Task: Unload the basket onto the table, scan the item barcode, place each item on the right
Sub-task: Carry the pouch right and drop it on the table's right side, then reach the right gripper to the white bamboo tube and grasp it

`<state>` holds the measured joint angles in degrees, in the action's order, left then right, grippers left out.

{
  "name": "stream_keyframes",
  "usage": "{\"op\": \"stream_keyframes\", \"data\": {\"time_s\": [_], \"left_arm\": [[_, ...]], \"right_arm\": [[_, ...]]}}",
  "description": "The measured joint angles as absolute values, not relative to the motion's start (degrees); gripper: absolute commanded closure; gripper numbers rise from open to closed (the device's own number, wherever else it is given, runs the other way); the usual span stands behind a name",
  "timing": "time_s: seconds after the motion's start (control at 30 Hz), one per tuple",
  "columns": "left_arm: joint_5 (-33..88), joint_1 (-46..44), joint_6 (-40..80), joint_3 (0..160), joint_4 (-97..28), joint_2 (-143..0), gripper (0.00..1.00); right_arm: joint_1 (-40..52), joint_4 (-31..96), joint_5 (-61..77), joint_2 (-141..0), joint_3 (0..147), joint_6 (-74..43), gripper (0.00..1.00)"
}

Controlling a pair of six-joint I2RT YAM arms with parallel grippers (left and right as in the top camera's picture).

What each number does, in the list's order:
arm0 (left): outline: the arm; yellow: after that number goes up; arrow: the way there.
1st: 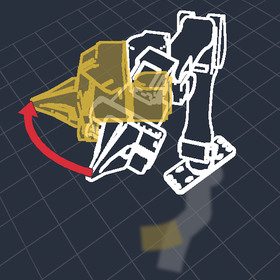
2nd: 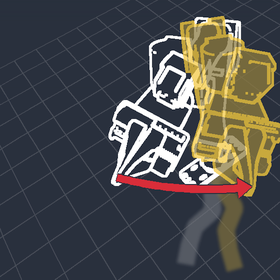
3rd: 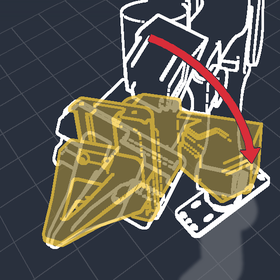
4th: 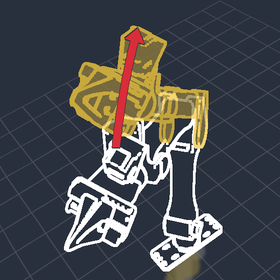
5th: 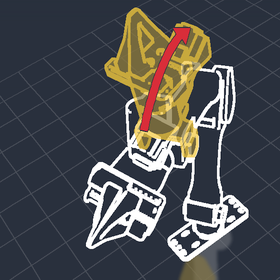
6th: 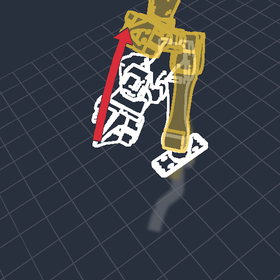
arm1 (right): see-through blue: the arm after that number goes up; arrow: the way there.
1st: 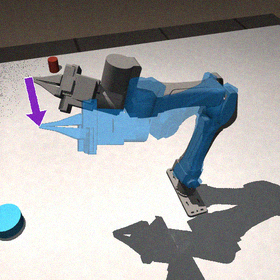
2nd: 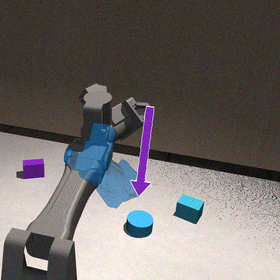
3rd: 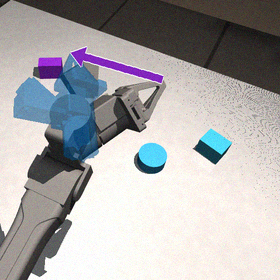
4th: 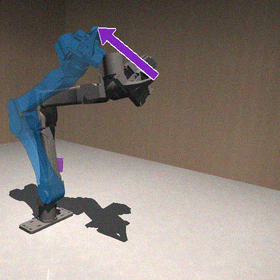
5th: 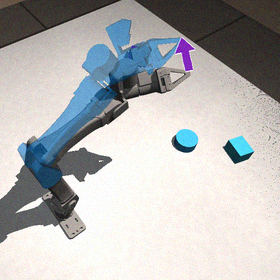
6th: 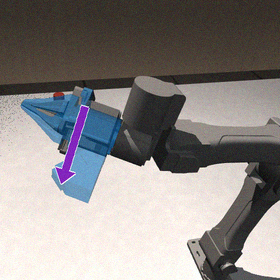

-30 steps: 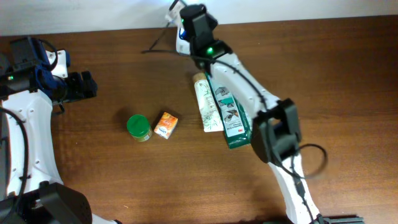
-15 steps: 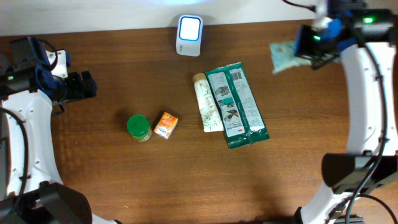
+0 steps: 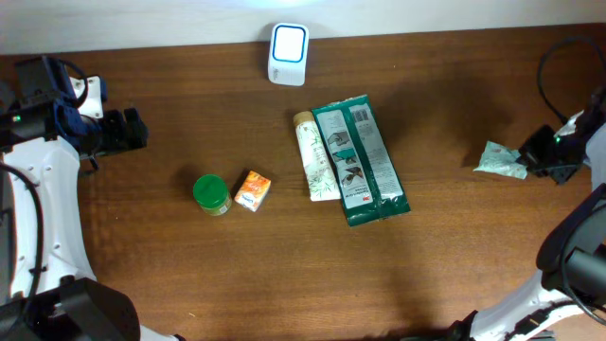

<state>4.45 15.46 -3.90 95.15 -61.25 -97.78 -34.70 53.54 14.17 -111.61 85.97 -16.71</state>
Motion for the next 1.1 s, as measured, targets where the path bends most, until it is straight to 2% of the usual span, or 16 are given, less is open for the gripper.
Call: {"op": "stream_keyframes", "data": {"time_s": [0.1, 0.13, 0.2, 0.27, 0.37, 0.53, 0.7, 0.9, 1.1], "left_arm": [[4.43, 15.46, -3.90, 95.15, -61.28, -97.78, 0.01], [4.43, 15.46, -3.90, 95.15, -61.25, -97.78, 0.01], [4.43, 15.46, -3.90, 95.15, -61.28, -97.78, 0.01], [4.43, 15.46, -3.90, 95.15, -61.28, -97.78, 0.01], [4.43, 15.46, -3.90, 95.15, -61.28, -97.78, 0.01], [4.45, 15.46, -3.90, 95.15, -61.17, -97.78, 0.01], [4.43, 15.46, -3.90, 95.15, -61.21, -97.78, 0.01], [4.45, 15.46, -3.90, 95.15, -61.28, -97.78, 0.01], [4.43, 15.46, -3.90, 95.15, -61.28, -97.78, 0.01]], "right_arm": [[-34.76, 52.75, 14.24, -111.61, 85.69, -16.71, 0.95], [-34.76, 52.75, 14.24, -111.61, 85.69, -16.71, 0.89], [-34.76, 52.84, 13.78, -111.61, 85.69, -16.56, 0.71], [-34.76, 52.95, 12.49, -111.61, 85.69, -16.45, 0.60], [-34.76, 54.46, 11.35, -111.61, 86.19, -14.11, 0.57], [-31.59, 68.51, 10.68, -111.61, 99.63, -7.81, 0.51], [-14.72, 76.95, 10.44, -111.24, 110.10, -4.49, 0.51], [12.86, 73.71, 4.08, -111.53, 110.10, -6.85, 0.49], [32.95, 65.60, -8.78, -120.79, 110.13, -9.37, 0.31]]}}
